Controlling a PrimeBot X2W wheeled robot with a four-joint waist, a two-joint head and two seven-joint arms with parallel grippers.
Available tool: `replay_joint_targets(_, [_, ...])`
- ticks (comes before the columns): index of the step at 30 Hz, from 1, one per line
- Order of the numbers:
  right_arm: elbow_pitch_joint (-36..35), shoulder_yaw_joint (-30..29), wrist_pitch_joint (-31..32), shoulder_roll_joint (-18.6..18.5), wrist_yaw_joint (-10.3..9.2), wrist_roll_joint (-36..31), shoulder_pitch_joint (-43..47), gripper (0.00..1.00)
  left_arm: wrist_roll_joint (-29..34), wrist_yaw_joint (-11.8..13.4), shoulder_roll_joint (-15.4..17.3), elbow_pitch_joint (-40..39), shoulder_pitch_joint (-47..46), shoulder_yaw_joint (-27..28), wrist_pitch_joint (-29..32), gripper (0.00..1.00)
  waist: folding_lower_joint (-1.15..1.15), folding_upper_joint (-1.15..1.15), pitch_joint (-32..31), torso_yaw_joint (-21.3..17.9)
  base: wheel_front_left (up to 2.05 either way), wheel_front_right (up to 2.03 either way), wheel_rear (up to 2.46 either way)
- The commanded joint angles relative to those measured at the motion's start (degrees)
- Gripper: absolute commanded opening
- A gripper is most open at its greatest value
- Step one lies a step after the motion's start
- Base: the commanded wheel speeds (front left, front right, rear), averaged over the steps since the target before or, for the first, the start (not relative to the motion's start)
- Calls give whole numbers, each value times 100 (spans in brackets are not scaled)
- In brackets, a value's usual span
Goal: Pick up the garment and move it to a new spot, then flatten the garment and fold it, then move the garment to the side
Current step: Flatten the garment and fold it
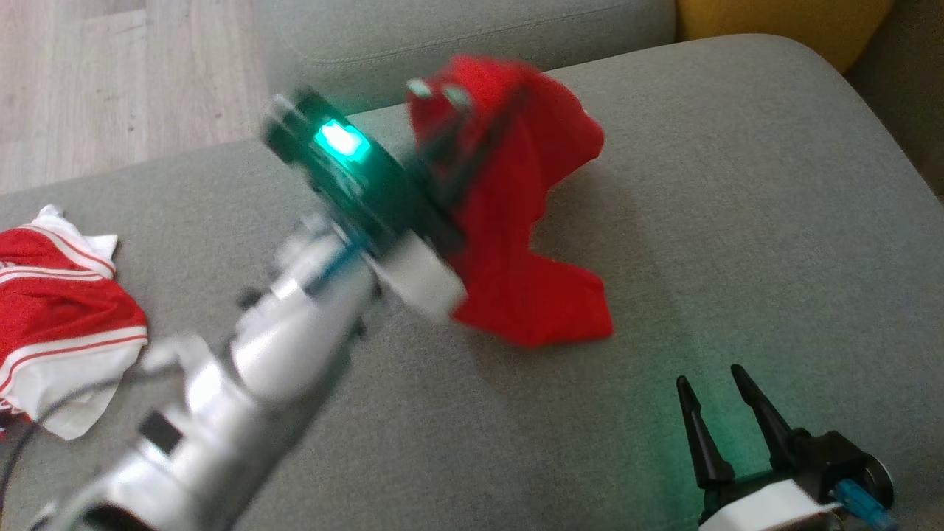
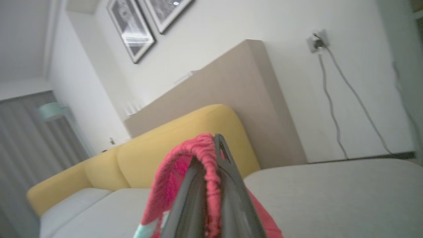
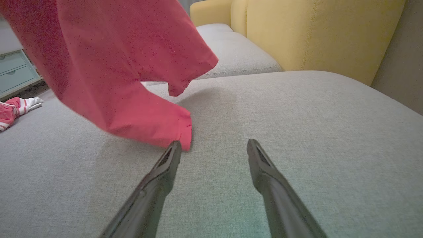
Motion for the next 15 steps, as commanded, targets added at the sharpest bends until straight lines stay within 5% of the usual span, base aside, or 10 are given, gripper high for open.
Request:
replay_joint_targets(1, [-188,68,-37,-21,-4,2,-165,100,5,12,246,-420,186,-300,-20,0,0,0,36,80,0,0,0])
replay_joint_targets(5, [-236,-25,-37,-5,-4,-3,-155,100,-354,10,379,-689,1474,-1446,-22,0,0,0,239,322,0,0,0])
replay_joint_targets(8, [-236,-28,-37,-17,-4,-6,-177,100,-529,10,319,-589,1946,-1740,-22,0,0,0,292,421,0,0,0])
replay_joint_targets(9, [-226,-40,-37,-18,-4,-9,-186,100,-655,10,261,-527,2160,-1825,-22,32,0,0,283,465,0,0,0])
replay_joint_targets(10, [-218,-50,-37,-21,-4,-12,-192,100,-747,10,213,-431,2329,-1935,-23,100,0,0,271,503,0,0,0])
replay_joint_targets(15, [-220,-84,-37,-66,-4,-35,-197,100,-1258,10,-128,-291,2718,-2037,-23,100,0,0,168,754,0,0,0])
